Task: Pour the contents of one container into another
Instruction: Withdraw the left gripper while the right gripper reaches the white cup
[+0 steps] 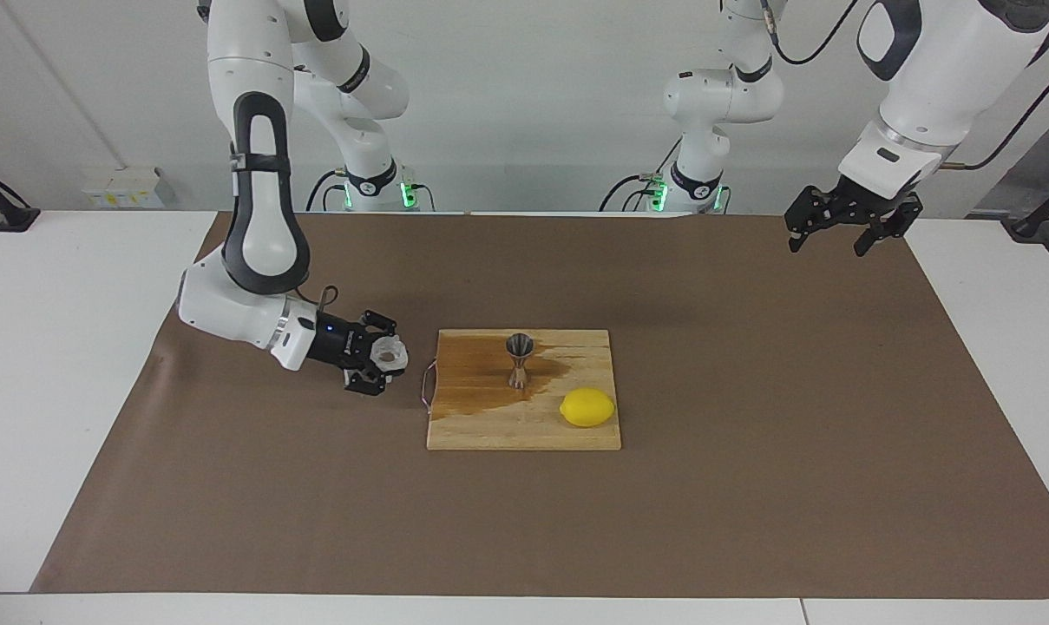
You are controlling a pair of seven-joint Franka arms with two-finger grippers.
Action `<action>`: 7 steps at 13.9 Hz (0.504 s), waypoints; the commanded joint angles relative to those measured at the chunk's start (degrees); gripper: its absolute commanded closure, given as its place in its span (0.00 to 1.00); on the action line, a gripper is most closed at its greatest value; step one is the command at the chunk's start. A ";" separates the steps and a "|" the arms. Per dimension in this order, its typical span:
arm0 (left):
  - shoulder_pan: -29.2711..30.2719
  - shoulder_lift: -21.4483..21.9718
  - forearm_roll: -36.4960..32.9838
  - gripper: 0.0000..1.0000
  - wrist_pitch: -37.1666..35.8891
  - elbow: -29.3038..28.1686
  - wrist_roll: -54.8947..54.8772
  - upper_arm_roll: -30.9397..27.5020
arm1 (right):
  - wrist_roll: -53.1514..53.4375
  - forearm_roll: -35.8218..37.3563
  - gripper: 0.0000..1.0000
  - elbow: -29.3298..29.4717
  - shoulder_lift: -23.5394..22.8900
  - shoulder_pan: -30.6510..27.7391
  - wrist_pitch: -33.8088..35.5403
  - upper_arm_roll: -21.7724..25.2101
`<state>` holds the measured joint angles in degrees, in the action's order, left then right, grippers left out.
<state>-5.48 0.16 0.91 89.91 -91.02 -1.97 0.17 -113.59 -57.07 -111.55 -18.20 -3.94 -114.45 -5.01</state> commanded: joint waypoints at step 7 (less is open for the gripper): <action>0.38 1.51 -0.91 0.00 -0.09 -1.52 -0.06 0.18 | 21.56 5.22 1.00 3.18 3.88 10.08 -6.04 -0.18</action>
<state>-5.48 0.16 0.91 89.91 -91.02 -1.96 0.17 -95.70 -52.98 -109.63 -14.35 4.75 -119.34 -5.12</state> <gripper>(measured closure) 0.000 0.700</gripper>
